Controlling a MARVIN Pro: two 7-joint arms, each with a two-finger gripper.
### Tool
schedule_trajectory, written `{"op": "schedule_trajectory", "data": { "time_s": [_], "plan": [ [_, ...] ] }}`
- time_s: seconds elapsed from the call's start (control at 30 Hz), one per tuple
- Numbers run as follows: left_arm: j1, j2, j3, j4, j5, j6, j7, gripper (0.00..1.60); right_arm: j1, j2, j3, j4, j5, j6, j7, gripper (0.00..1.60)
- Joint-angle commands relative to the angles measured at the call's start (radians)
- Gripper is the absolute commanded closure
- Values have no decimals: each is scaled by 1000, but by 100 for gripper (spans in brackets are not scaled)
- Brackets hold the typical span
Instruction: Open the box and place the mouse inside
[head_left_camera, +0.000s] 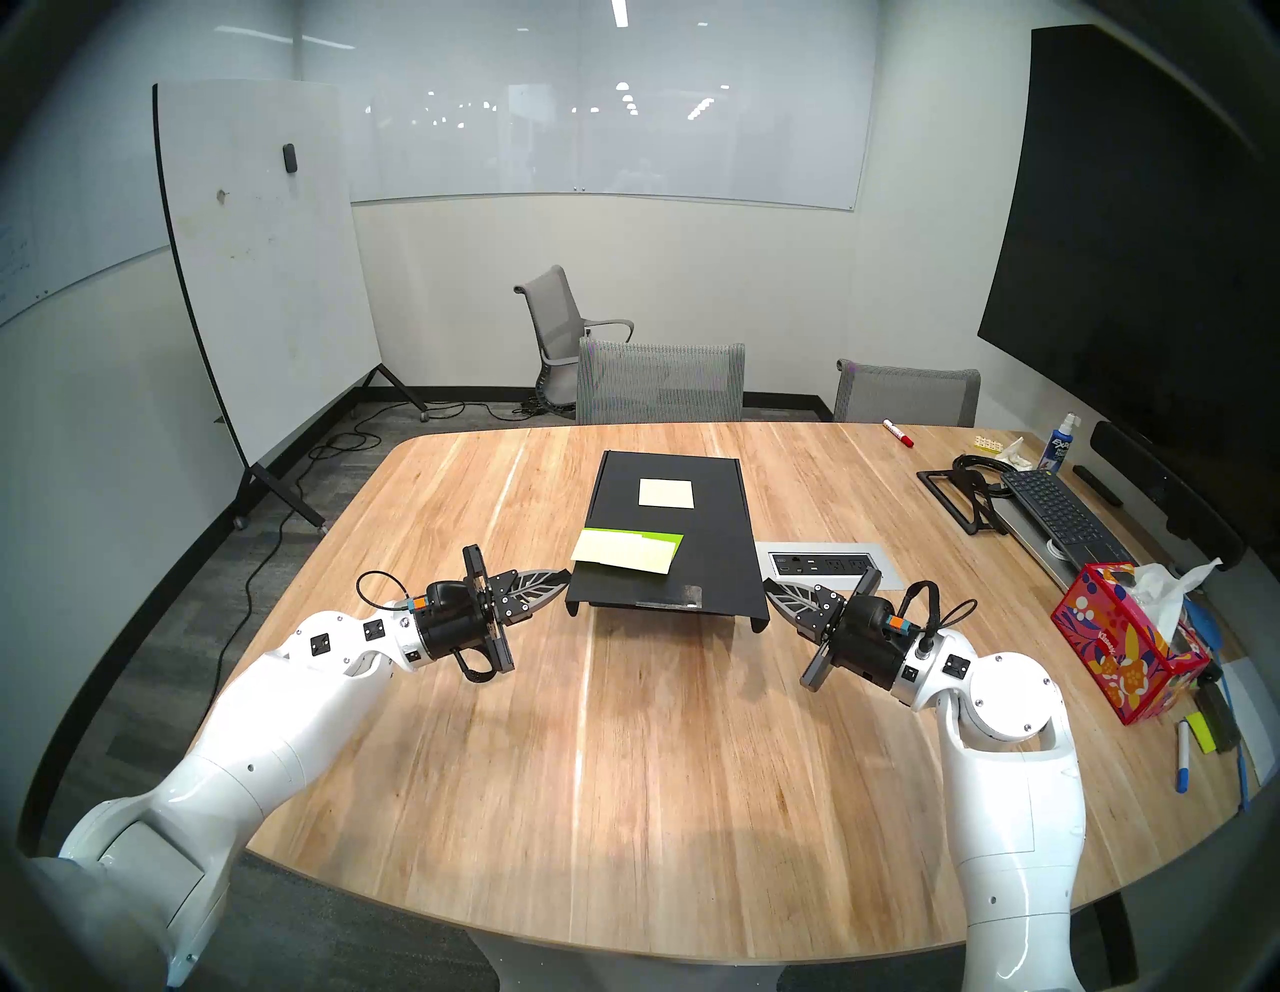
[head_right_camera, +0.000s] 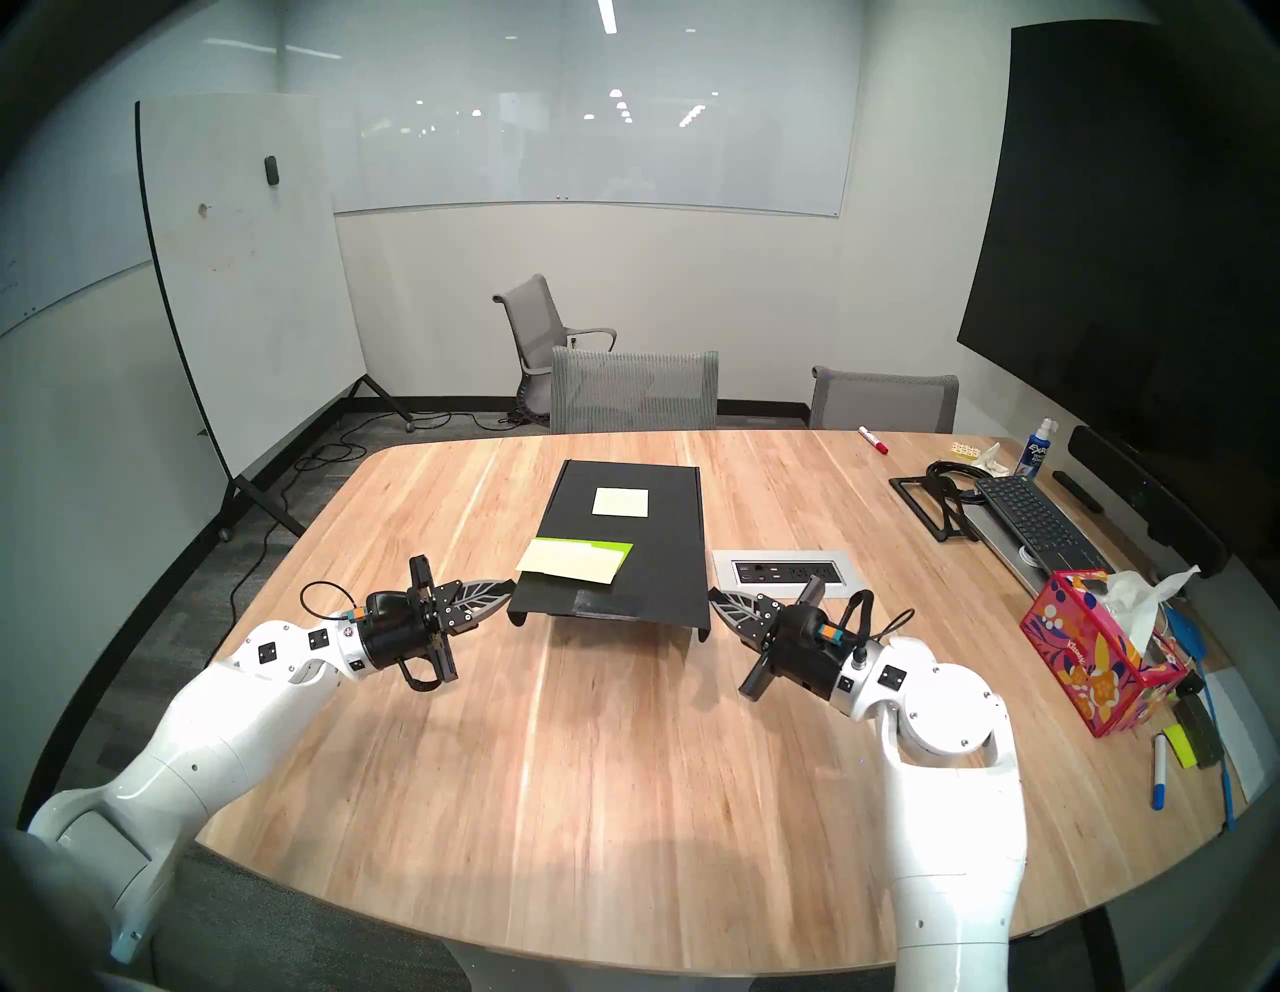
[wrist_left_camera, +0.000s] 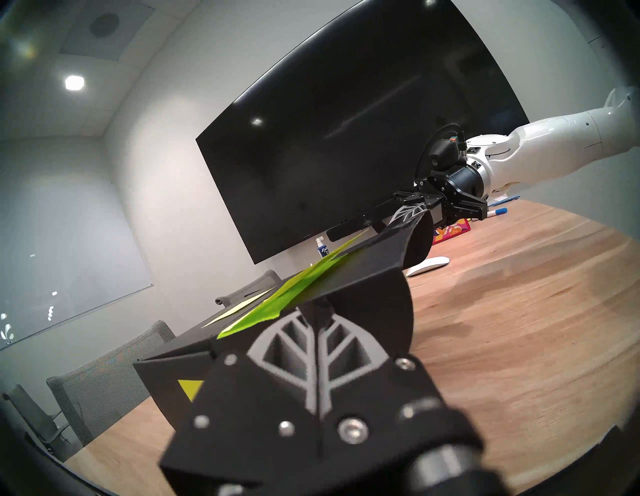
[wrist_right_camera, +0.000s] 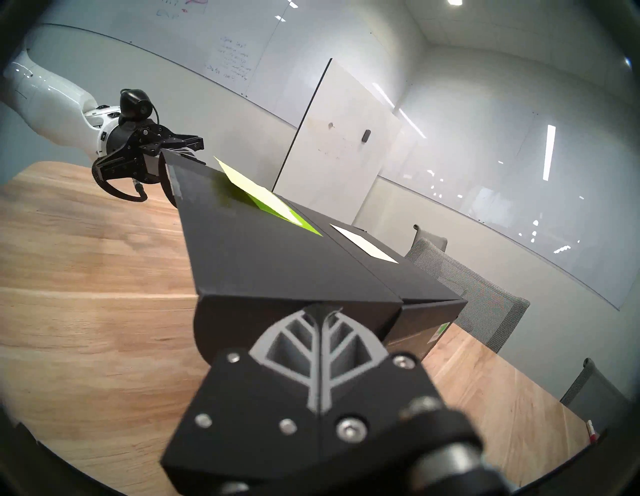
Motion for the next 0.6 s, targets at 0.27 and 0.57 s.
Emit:
{"op": "schedule_trajectory", "data": {
  "time_s": [0.27,0.57],
  "plan": [
    [55,18,-12,-133,-73,2,-26,160,-88,-28,5,-142,60,3,36,160],
    [107,57,-19,-210,-114,8,-46,160,-181,-40,20,-240,112,11,74,160]
  ]
}}
